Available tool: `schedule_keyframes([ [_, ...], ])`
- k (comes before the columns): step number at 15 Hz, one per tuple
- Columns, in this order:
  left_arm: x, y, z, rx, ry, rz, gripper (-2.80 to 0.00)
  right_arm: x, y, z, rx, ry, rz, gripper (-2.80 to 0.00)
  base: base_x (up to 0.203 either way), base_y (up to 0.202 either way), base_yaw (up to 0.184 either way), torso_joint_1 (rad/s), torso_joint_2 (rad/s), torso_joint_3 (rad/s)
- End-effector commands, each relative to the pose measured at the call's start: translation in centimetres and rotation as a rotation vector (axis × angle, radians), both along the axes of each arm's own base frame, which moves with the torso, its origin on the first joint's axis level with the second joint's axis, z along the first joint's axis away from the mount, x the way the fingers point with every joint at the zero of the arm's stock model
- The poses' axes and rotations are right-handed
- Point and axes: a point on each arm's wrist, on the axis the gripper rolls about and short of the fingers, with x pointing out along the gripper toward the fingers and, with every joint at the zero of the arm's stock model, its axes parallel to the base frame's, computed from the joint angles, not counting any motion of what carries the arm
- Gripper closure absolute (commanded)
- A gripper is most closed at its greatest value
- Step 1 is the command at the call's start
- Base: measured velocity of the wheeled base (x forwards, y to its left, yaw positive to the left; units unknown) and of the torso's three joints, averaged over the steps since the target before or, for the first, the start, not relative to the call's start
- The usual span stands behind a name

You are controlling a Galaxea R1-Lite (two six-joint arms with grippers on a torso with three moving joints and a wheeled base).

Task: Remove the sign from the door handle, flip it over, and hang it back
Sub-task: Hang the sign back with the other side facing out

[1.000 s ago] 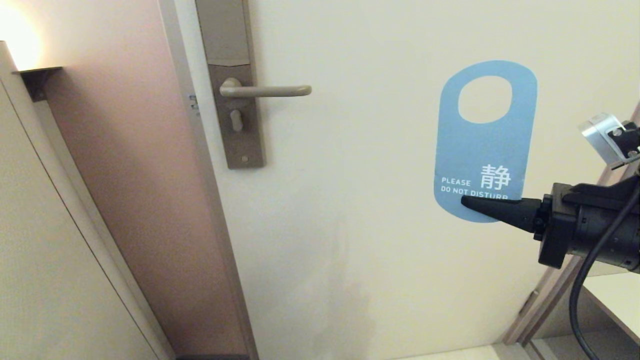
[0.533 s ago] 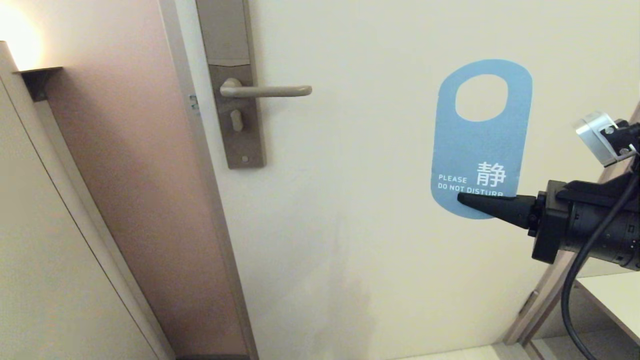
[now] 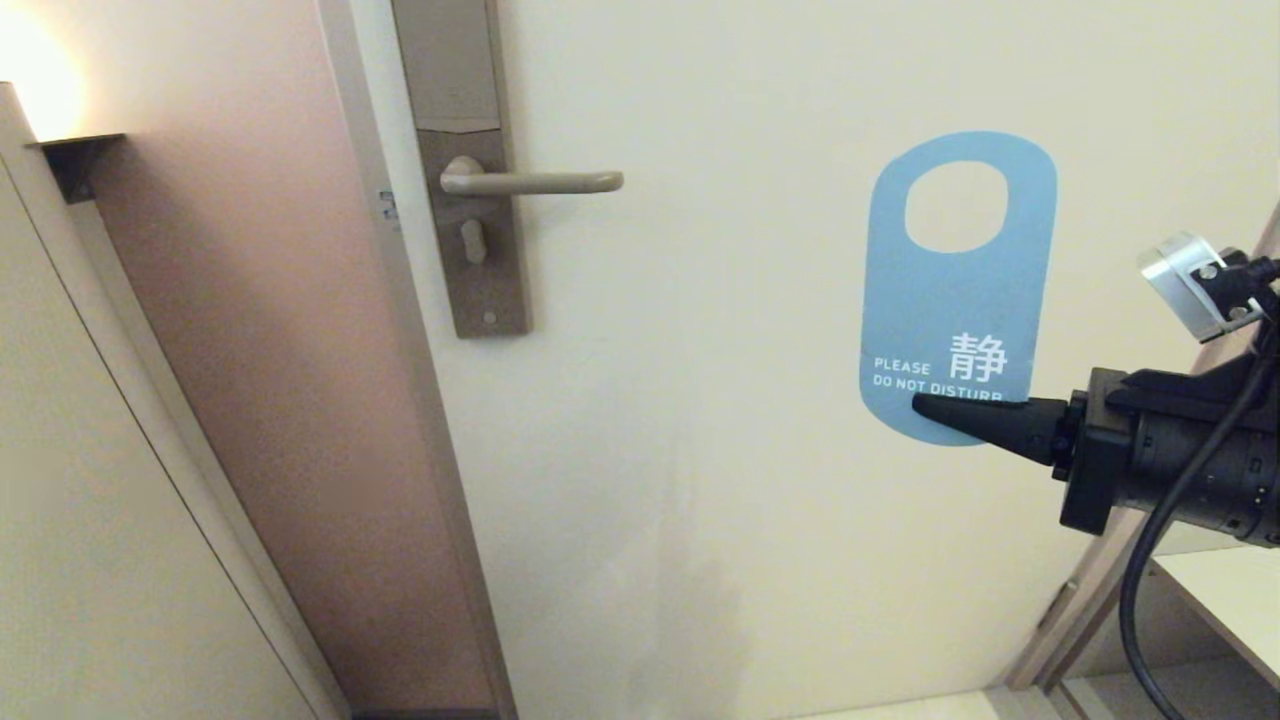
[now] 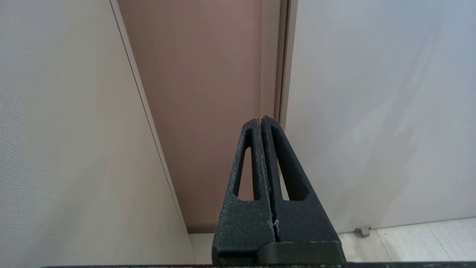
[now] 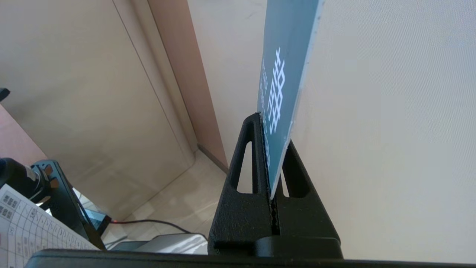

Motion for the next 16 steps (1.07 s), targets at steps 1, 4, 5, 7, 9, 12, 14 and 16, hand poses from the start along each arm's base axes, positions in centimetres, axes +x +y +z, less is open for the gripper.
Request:
schedule_keyframes([
  [1,0.0,0.0,0.0,-0.003,0.000,0.001,0.00,0.0,0.0,0.1,0.002,-0.004,0.002,0.00,0.000,0.000,0.000,0.000,0.00,0.000],
  [4,0.0,0.0,0.0,-0.004,0.000,0.001,0.00,0.0,0.0,0.1,0.002,-0.004,0.000,0.00,0.000,0.000,0.000,0.000,0.00,0.000],
  [5,0.0,0.0,0.0,-0.004,0.000,0.001,0.00,0.1,0.0,0.2,0.002,-0.008,0.001,0.00,0.000,0.000,0.000,0.000,0.00,0.000],
  [7,0.0,0.0,0.0,-0.003,0.000,0.001,0.00,0.2,0.1,0.3,0.003,-0.011,0.001,0.00,0.000,0.000,0.000,0.000,0.00,0.000],
  [9,0.0,0.0,0.0,-0.004,0.000,0.001,0.00,0.3,0.1,0.7,0.008,-0.023,-0.001,0.00,0.000,0.000,0.000,0.000,0.00,0.000],
  [12,0.0,0.0,0.0,-0.004,0.000,0.001,0.00,0.6,0.2,0.3,0.004,-0.007,-0.005,0.00,0.000,0.000,0.000,0.000,0.00,0.000],
  [14,0.0,0.0,0.0,-0.003,0.000,0.001,0.00,1.1,0.4,0.3,0.003,-0.002,-0.008,0.00,0.000,0.000,0.000,0.000,0.00,0.000],
  [16,0.0,0.0,0.0,-0.004,0.000,0.001,0.00,2.2,0.8,0.5,0.002,0.000,-0.007,0.00,0.000,0.000,0.000,0.000,0.00,0.000],
])
